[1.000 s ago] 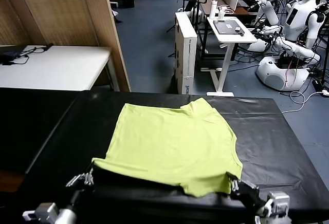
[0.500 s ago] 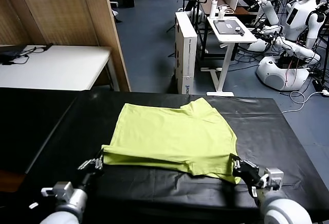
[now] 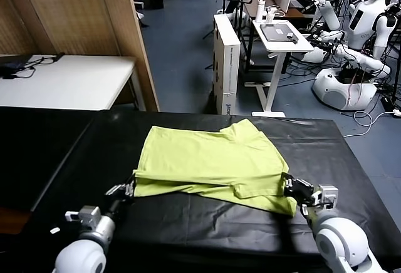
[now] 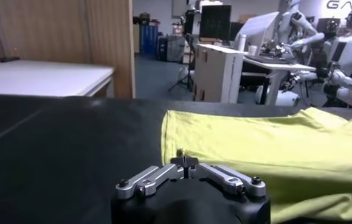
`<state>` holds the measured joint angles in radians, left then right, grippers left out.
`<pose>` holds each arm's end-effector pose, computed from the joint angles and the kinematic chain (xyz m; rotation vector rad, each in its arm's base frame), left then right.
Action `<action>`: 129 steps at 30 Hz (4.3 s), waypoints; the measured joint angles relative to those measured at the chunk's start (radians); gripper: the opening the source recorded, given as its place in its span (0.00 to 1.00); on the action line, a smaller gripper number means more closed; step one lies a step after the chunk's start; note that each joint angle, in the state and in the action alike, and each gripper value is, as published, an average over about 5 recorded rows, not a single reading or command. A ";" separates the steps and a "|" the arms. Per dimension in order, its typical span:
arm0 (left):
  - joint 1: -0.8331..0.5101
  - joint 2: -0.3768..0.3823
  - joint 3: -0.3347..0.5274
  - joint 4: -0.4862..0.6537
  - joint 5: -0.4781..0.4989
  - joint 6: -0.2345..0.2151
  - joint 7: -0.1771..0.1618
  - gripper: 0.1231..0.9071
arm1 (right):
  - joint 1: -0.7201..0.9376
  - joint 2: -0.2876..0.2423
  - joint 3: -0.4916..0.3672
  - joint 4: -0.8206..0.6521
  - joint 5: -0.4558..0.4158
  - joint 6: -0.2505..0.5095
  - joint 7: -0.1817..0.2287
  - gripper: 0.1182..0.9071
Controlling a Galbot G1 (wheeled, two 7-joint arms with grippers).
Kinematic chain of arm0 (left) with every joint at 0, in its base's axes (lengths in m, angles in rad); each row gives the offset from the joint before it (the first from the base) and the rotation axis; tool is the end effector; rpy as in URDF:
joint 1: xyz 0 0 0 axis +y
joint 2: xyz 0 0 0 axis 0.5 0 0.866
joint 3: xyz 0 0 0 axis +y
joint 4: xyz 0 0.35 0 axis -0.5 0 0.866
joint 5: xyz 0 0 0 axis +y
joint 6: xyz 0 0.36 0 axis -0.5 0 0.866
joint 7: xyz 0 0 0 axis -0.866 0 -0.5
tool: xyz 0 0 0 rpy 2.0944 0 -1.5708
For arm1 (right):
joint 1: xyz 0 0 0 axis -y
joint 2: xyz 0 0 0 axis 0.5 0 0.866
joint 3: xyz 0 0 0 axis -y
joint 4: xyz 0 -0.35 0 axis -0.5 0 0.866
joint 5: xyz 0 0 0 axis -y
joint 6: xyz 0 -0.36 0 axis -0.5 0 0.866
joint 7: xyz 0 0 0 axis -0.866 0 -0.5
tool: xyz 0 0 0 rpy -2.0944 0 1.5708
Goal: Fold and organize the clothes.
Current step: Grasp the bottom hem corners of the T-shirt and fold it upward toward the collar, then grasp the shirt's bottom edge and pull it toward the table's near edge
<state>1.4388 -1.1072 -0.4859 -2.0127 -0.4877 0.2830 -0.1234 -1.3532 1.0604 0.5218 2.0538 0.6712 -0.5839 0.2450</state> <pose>0.2315 0.0767 -0.2913 -0.1578 -2.8398 0.0376 0.2559 -0.0888 -0.2484 0.0689 -2.6483 -0.0803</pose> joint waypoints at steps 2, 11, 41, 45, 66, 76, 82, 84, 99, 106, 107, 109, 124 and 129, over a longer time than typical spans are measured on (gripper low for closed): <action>-0.018 0.011 0.007 0.013 -0.005 0.000 0.000 0.03 | 0.003 0.001 -0.001 -0.005 -0.001 0.004 -0.001 0.03; -0.066 0.028 0.032 0.050 -0.007 0.004 -0.001 0.03 | 0.024 0.006 -0.017 -0.026 0.000 0.017 -0.031 0.05; 0.103 -0.037 -0.002 -0.055 0.061 0.036 -0.025 1.00 | -0.280 -0.104 0.107 0.162 -0.022 -0.028 -0.110 1.00; 0.117 -0.040 -0.009 -0.056 0.060 0.033 -0.022 1.00 | -0.298 -0.103 0.110 0.156 -0.031 -0.027 -0.116 1.00; 0.132 -0.048 -0.007 -0.028 0.051 0.023 -0.017 0.76 | -0.328 -0.096 0.109 0.160 -0.046 -0.023 -0.120 0.64; 0.128 -0.044 -0.003 -0.027 0.054 0.006 0.008 0.07 | -0.336 -0.098 0.111 0.162 -0.050 -0.023 -0.118 0.03; 0.129 -0.029 -0.016 -0.021 0.061 -0.004 0.012 0.03 | -0.351 -0.110 0.123 0.181 -0.045 -0.060 -0.100 0.03; 0.132 -0.021 -0.024 -0.022 0.063 -0.006 0.010 0.03 | -0.356 -0.118 0.131 0.188 -0.043 -0.082 -0.095 0.03; 0.206 0.047 -0.085 -0.067 0.077 -0.006 0.003 0.03 | -0.415 -0.204 0.184 0.253 0.021 -0.152 -0.071 0.03; 0.333 0.057 -0.109 -0.133 0.105 -0.007 -0.005 0.03 | -0.477 -0.252 0.216 0.301 0.045 -0.153 -0.055 0.03; 0.352 0.057 -0.113 -0.142 0.107 -0.007 -0.005 0.03 | -0.484 -0.254 0.217 0.304 0.043 -0.153 -0.053 0.03; 0.386 0.054 -0.121 -0.159 0.109 -0.007 -0.007 0.03 | -0.497 -0.256 0.215 0.306 0.038 -0.153 -0.052 0.03; 0.486 0.030 -0.165 -0.213 0.115 0.005 -0.014 0.12 | -0.560 -0.235 0.212 0.348 0.031 -0.153 -0.048 0.49; 0.501 0.020 -0.175 -0.228 0.112 0.024 -0.035 0.51 | -0.569 -0.229 0.231 0.380 0.049 -0.153 -0.048 0.88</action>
<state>1.9394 -1.0875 -0.6605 -2.2411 -0.3755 0.3070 -0.1589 -1.9224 0.8311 0.7530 2.4341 0.7205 -0.7365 0.1972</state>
